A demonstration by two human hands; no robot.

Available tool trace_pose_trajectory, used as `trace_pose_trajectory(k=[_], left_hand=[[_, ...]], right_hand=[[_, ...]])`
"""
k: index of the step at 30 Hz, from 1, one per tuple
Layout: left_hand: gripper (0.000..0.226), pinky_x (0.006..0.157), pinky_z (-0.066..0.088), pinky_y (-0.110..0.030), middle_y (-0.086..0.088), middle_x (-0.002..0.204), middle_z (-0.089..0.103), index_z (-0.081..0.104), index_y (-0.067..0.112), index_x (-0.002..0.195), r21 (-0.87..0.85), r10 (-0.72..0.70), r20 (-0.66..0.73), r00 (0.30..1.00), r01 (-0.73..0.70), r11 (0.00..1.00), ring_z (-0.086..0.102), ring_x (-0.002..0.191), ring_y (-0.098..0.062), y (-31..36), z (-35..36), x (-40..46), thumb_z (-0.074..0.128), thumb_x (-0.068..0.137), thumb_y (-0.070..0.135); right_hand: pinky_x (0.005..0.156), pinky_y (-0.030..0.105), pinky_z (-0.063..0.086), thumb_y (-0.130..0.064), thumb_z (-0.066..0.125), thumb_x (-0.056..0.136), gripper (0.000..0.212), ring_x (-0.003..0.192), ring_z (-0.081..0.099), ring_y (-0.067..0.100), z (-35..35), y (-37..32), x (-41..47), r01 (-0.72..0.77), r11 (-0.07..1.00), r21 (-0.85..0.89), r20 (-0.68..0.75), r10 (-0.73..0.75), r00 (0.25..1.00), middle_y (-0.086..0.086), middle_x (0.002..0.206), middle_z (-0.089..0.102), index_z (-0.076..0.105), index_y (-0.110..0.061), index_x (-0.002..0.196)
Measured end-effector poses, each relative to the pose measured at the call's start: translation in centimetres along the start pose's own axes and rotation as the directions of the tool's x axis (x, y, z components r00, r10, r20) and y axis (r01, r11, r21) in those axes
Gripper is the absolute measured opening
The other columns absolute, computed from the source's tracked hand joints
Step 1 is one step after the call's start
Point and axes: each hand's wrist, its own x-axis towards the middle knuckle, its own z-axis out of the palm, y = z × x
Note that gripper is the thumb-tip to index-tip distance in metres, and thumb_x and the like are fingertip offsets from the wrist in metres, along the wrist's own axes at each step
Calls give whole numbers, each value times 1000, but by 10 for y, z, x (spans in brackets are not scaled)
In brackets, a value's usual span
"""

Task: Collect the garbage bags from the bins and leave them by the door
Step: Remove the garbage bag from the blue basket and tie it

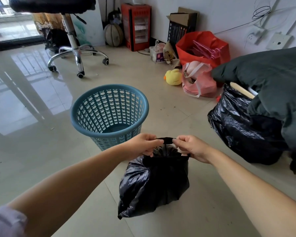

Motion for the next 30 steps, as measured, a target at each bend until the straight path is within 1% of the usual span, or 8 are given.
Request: trace_pose_trajectory(k=[3,5,7,11,15,18,22,30], left_hand=[[28,55,43,-22,-3,67,46,52,14,78,427,-19,-103,995,62,902,45,53,-11,-14,8,8,48,97,34],[29,66,41,-26,-10,82,57,55,14,88,720,-18,-69,997,62,691,53,72,-20,-23,8,10,41,99,37],[31,70,36,-29,-17,93,61,51,11,89,843,-29,-11,1000,25,537,53,81,-26,-32,5,9,36,101,35],[28,69,37,-34,-11,84,55,40,16,82,915,49,63,997,-77,396,51,78,-27,-41,2,9,33,102,35],[29,68,36,-34,-4,78,48,40,16,82,910,81,32,996,-63,410,46,74,-22,-44,0,15,33,101,36],[31,71,41,-36,-6,82,54,45,13,84,892,58,-4,998,-22,451,51,78,-25,-33,6,6,33,101,36],[35,75,41,-37,-14,91,61,52,7,90,864,-18,-34,999,38,503,57,87,-31,19,19,-28,34,101,35],[32,75,42,-38,-13,94,62,46,14,83,820,-98,-48,994,95,564,58,89,-30,177,30,-98,33,101,37]], right_hand=[[53,27,31,-30,48,98,25,53,45,10,15,20,7,94,843,-530,-146,-200,969,-4,59,48,46,-21,74],[63,31,35,-33,45,98,19,73,55,23,24,30,6,159,684,-712,-39,-265,963,6,77,59,51,-17,89],[70,36,40,-37,40,99,26,88,59,31,29,37,4,211,515,-831,76,-270,960,12,93,64,50,-13,98],[68,40,43,-36,32,101,32,93,59,38,30,43,11,236,284,-929,136,-332,933,12,99,65,48,-8,101],[60,37,39,-44,22,98,47,86,61,38,26,49,19,276,247,-929,168,-383,908,11,93,66,50,-6,100],[57,37,39,-51,10,89,63,81,62,40,22,37,8,279,272,-921,164,-381,910,14,90,67,52,-5,97],[64,40,42,-35,33,101,34,90,61,38,20,-17,-29,241,348,-906,150,-267,952,14,98,65,50,-6,102],[63,35,31,-34,31,102,31,91,59,37,-3,-170,-111,222,401,-889,171,-160,972,13,99,63,46,-7,101]])
